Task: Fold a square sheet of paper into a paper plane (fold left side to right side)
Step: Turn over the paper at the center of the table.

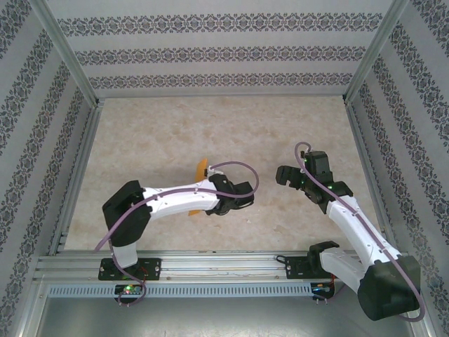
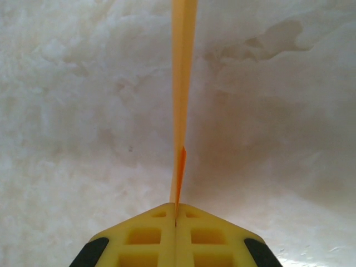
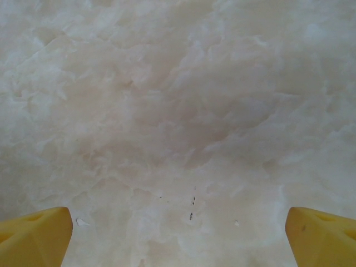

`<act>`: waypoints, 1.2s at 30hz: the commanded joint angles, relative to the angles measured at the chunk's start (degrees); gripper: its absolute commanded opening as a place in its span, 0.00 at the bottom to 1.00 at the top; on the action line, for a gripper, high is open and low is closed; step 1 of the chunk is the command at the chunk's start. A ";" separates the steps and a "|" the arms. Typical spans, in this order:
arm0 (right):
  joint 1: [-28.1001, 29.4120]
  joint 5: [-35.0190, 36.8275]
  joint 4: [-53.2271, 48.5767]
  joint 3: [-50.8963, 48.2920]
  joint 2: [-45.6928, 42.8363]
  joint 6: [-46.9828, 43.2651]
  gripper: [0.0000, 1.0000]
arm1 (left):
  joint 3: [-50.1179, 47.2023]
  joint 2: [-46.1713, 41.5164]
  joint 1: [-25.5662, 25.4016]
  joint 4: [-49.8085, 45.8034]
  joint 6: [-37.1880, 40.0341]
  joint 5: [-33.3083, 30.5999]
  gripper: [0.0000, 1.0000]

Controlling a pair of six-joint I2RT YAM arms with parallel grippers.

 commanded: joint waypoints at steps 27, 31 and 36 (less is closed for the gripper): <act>-4.00 -10.07 3.92 -3.64 -1.49 0.48 0.98 | 6.29 9.59 3.97 16.98 -2.29 18.79 0.22; -4.13 -10.34 3.30 -3.76 -2.20 0.57 0.98 | 4.36 8.32 4.88 21.04 -1.52 22.58 0.26; -4.16 -10.91 2.13 -3.74 -3.38 0.70 0.98 | 0.96 5.40 6.62 27.30 0.19 27.85 0.35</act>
